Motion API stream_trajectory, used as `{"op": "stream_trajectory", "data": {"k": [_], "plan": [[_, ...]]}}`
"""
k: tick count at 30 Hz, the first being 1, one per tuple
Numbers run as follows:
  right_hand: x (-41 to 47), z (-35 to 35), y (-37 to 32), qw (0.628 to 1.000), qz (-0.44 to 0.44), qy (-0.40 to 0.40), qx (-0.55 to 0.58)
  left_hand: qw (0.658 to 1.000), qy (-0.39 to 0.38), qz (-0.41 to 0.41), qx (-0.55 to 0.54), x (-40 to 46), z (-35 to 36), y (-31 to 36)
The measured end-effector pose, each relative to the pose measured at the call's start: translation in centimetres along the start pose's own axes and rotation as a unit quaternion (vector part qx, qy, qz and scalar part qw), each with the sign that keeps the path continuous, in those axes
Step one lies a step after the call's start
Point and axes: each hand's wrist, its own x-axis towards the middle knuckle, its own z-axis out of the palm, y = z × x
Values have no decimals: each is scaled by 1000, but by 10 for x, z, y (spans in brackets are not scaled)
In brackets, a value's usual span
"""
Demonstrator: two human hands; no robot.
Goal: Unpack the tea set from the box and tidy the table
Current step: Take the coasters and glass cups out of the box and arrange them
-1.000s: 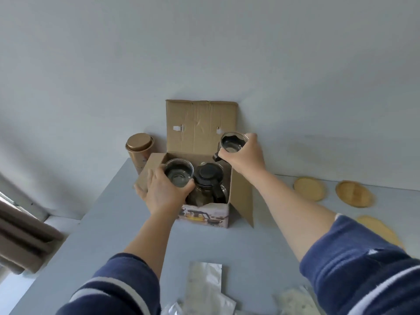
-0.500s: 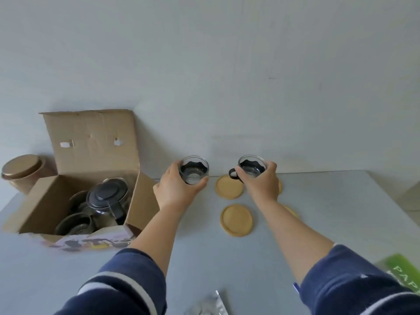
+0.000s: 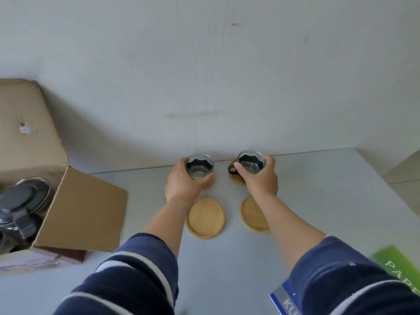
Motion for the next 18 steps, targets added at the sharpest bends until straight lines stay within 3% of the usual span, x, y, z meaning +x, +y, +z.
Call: {"op": "stream_trajectory", "data": {"k": [6, 13, 18], "plan": [[8, 6, -1, 998, -2, 2, -57, 999, 9, 1, 40, 0, 6, -2], [8, -6, -7, 996, 25, -68, -57, 998, 11, 26, 57, -9, -2, 4], [-16, -15, -29, 984, -30, -42, -169, 993, 34, 58, 96, -19, -34, 1]]}}
